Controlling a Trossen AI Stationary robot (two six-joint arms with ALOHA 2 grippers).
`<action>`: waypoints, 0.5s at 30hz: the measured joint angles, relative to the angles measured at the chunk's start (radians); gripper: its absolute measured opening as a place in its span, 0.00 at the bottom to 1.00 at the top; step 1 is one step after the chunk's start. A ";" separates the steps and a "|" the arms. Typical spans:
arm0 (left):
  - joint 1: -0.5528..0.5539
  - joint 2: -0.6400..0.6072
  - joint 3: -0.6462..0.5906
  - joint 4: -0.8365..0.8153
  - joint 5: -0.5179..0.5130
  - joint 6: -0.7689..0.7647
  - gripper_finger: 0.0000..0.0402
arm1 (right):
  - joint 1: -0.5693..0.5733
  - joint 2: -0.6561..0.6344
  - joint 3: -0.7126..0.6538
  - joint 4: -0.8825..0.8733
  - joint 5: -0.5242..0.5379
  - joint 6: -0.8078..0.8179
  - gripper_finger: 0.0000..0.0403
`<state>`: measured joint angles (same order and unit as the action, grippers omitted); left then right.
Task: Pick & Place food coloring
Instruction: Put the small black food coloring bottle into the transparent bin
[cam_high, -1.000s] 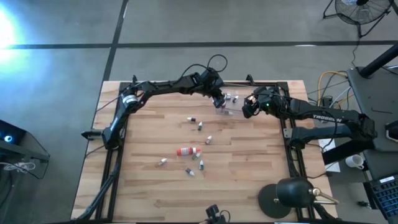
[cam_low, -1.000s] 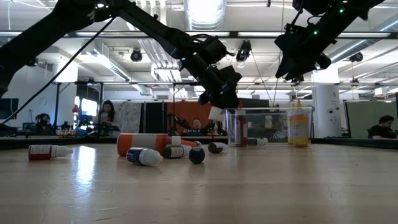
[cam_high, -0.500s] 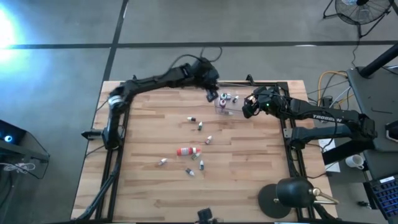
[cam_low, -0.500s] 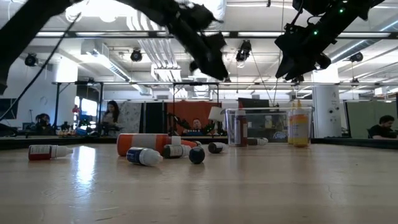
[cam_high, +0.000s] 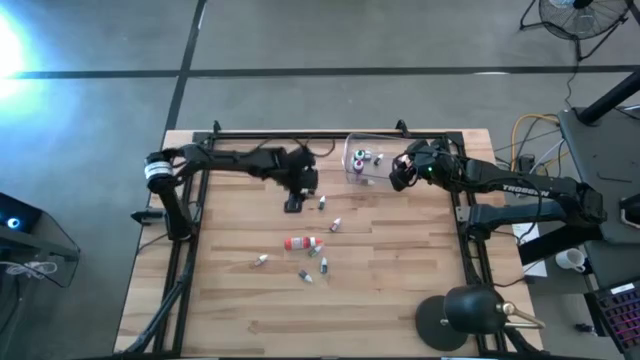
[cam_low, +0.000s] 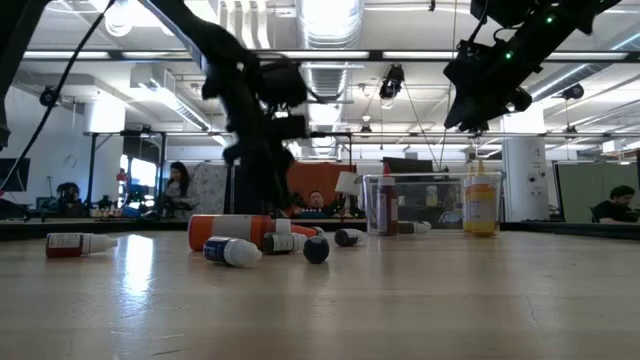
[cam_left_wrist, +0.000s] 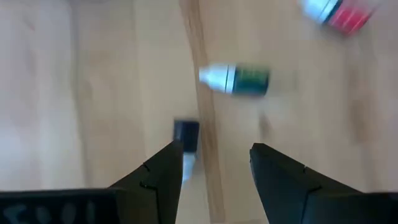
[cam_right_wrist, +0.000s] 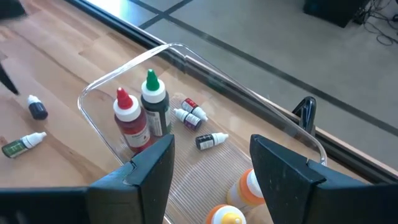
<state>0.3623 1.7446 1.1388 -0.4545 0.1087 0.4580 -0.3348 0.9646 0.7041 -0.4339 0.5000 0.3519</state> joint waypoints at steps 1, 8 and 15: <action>-0.003 0.003 -0.022 0.014 -0.010 0.001 0.40 | 0.001 0.000 0.000 0.000 0.000 0.004 0.50; -0.002 0.005 -0.087 0.090 -0.061 -0.046 0.40 | 0.000 0.000 -0.001 0.000 -0.001 0.039 0.50; 0.003 0.027 -0.112 0.192 -0.062 -0.013 0.40 | 0.000 0.000 -0.001 0.001 -0.002 0.042 0.50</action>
<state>0.3654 1.7719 1.0264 -0.2624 0.0463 0.4453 -0.3345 0.9646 0.7029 -0.4334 0.4980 0.3942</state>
